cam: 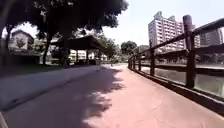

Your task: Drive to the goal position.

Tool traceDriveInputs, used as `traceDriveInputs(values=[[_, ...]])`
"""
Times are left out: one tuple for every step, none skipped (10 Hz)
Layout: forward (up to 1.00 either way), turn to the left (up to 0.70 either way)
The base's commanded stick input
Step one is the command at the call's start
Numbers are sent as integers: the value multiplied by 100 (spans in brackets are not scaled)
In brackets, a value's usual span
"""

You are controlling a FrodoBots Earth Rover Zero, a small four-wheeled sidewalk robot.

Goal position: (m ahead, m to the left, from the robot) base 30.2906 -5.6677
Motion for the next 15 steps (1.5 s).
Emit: traceDriveInputs(values=[[100,1],[100,1],[100,1],[100,1],[100,1],[100,1],[100,1],[100,1],[100,1],[100,1],[100,1],[100,1],[100,1],[100,1],[100,1]])
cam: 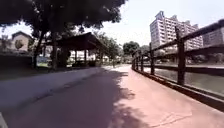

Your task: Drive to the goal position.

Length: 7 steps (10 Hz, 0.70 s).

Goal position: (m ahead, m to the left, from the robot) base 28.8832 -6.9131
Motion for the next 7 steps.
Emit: traceDriveInputs(values=[[100,1],[100,13],[100,19],[100,16],[100,13],[100,9],[100,6]])
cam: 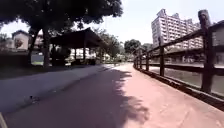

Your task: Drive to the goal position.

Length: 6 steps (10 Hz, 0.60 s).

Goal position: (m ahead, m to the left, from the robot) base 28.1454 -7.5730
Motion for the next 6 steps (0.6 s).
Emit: traceDriveInputs(values=[[100,3],[100,1],[100,1],[100,1],[100,1],[100,1]])
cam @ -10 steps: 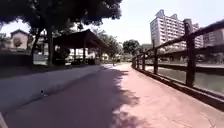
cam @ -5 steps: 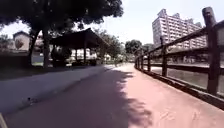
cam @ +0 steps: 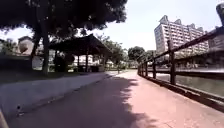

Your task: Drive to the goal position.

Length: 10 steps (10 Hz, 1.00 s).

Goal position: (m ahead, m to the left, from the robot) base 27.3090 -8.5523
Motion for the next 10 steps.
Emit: traceDriveInputs(values=[[100,1],[100,1],[100,1],[100,0],[100,-7],[100,-14],[100,-21],[100,-33],[100,0],[100,-5]])
